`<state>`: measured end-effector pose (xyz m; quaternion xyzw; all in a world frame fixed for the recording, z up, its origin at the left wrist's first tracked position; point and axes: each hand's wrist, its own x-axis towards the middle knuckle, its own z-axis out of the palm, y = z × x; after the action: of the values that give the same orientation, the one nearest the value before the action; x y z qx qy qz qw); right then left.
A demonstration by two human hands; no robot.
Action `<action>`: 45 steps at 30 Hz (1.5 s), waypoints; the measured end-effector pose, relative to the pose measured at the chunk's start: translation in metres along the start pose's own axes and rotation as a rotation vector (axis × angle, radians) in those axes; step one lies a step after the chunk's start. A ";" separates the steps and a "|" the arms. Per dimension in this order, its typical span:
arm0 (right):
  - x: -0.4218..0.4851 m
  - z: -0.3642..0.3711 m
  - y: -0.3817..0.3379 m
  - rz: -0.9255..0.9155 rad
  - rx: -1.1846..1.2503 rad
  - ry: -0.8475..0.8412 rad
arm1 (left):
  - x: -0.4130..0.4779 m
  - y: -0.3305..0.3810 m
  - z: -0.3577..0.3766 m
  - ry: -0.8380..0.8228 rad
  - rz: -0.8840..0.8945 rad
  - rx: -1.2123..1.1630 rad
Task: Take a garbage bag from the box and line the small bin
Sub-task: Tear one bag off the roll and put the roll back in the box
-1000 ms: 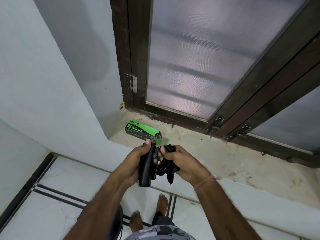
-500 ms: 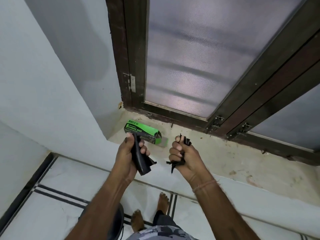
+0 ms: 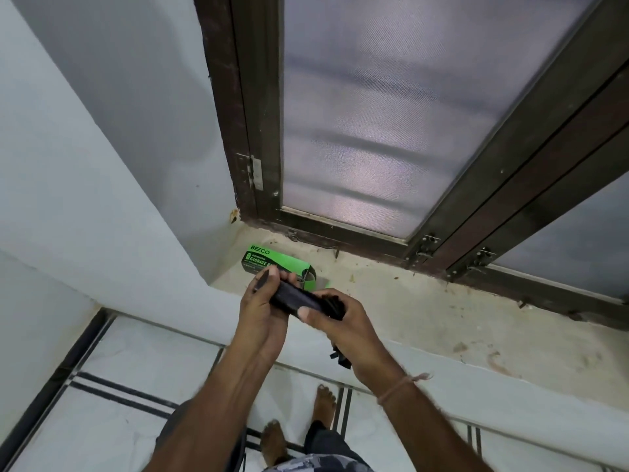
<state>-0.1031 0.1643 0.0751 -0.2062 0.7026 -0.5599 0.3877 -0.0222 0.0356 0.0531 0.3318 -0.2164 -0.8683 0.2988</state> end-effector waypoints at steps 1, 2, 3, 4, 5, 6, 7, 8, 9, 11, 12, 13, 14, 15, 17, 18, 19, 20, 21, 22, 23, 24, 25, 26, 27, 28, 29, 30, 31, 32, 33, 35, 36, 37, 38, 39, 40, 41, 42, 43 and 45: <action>0.003 -0.003 0.002 -0.003 0.008 0.038 | 0.002 -0.002 0.000 0.000 -0.005 0.011; 0.005 -0.006 0.004 0.000 0.026 0.060 | 0.003 -0.003 -0.001 -0.006 -0.010 0.029; 0.007 -0.010 0.006 0.004 0.060 0.059 | 0.003 -0.004 0.000 -0.016 -0.021 0.046; 0.008 -0.012 0.008 0.004 0.093 0.041 | 0.003 -0.004 0.001 -0.027 -0.029 0.066; 0.009 -0.014 0.009 0.000 0.120 0.017 | 0.002 -0.004 0.003 -0.036 -0.031 0.097; 0.010 -0.017 0.012 -0.002 0.141 0.006 | 0.001 -0.004 0.006 -0.035 -0.013 0.161; 0.012 -0.020 0.013 0.000 0.165 0.016 | 0.001 -0.004 0.010 -0.013 0.023 0.266; 0.015 -0.025 0.015 0.001 0.198 0.043 | 0.004 -0.003 0.013 0.030 0.072 0.417; 0.019 -0.031 0.016 0.002 0.236 0.076 | 0.009 -0.001 0.012 0.077 0.141 0.599; 0.026 -0.046 0.018 -0.003 0.298 0.140 | 0.026 0.007 0.002 0.089 0.403 1.073; 0.029 -0.054 0.019 -0.005 0.316 0.167 | 0.039 0.012 -0.008 0.033 0.555 1.351; 0.033 -0.061 0.020 0.002 0.333 0.192 | 0.052 0.015 -0.017 -0.040 0.641 1.612; 0.036 -0.067 0.021 0.012 0.346 0.214 | 0.064 0.018 -0.024 -0.104 0.647 1.819; 0.038 -0.070 0.022 0.021 0.354 0.231 | 0.072 0.019 -0.029 -0.144 0.598 1.964; 0.041 -0.073 0.025 0.036 0.364 0.240 | 0.083 0.021 -0.035 -0.180 0.492 2.138; 0.042 -0.072 0.027 0.039 0.364 0.234 | 0.088 0.021 -0.038 -0.179 0.493 2.153; 0.042 -0.072 0.028 0.043 0.364 0.228 | 0.092 0.023 -0.040 -0.178 0.519 2.128; 0.042 -0.071 0.029 0.046 0.364 0.227 | 0.095 0.024 -0.041 -0.169 0.537 2.080; 0.043 -0.070 0.029 0.047 0.365 0.234 | 0.096 0.027 -0.041 -0.162 0.539 2.023; 0.044 -0.070 0.029 0.046 0.365 0.251 | 0.095 0.028 -0.039 -0.167 0.532 1.961; 0.045 -0.070 0.028 0.045 0.362 0.274 | 0.093 0.028 -0.038 -0.181 0.531 1.904; 0.047 -0.070 0.027 0.044 0.355 0.299 | 0.090 0.028 -0.037 -0.192 0.544 1.847; 0.049 -0.071 0.025 0.041 0.344 0.318 | 0.086 0.028 -0.035 -0.197 0.565 1.798; 0.050 -0.071 0.024 0.035 0.333 0.326 | 0.082 0.028 -0.035 -0.197 0.586 1.758; 0.052 -0.072 0.023 0.026 0.319 0.321 | 0.079 0.029 -0.034 -0.191 0.610 1.729; 0.052 -0.072 0.022 0.016 0.302 0.308 | 0.076 0.030 -0.035 -0.176 0.629 1.707; 0.052 -0.072 0.021 0.006 0.278 0.291 | 0.074 0.032 -0.035 -0.155 0.645 1.688; 0.051 -0.072 0.020 -0.002 0.247 0.272 | 0.072 0.034 -0.034 -0.130 0.653 1.674; 0.050 -0.072 0.019 -0.012 0.215 0.250 | 0.071 0.038 -0.034 -0.102 0.654 1.663; 0.049 -0.072 0.018 -0.024 0.182 0.227 | 0.070 0.040 -0.032 -0.078 0.650 1.660; 0.047 -0.072 0.018 -0.041 0.152 0.201 | 0.069 0.043 -0.032 -0.059 0.647 1.663; 0.044 -0.073 0.016 -0.071 0.092 0.164 | 0.067 0.045 -0.032 -0.041 0.652 1.677; 0.043 -0.074 0.014 -0.087 0.054 0.153 | 0.066 0.046 -0.032 -0.041 0.658 1.681; 0.042 -0.074 0.012 -0.104 0.009 0.145 | 0.066 0.046 -0.033 -0.047 0.669 1.680; 0.043 -0.075 0.010 -0.121 -0.035 0.140 | 0.065 0.047 -0.034 -0.061 0.684 1.678; 0.042 -0.076 0.008 -0.139 -0.075 0.140 | 0.064 0.047 -0.035 -0.084 0.700 1.677; 0.042 -0.076 0.005 -0.153 -0.103 0.143 | 0.063 0.046 -0.035 -0.105 0.717 1.682; 0.042 -0.077 0.004 -0.162 -0.119 0.148 | 0.062 0.046 -0.035 -0.117 0.731 1.694; 0.040 -0.078 0.002 -0.171 -0.125 0.158 | 0.060 0.046 -0.034 -0.122 0.744 1.705; 0.039 -0.079 0.000 -0.181 -0.123 0.168 | 0.059 0.046 -0.033 -0.123 0.752 1.715; 0.036 -0.078 0.000 -0.191 -0.093 0.193 | 0.057 0.045 -0.032 -0.127 0.750 1.724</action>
<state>-0.1854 0.1873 0.0696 -0.2351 0.7389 -0.5785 0.2532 -0.0170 -0.0401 0.0315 0.2990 -0.8929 -0.2723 0.1977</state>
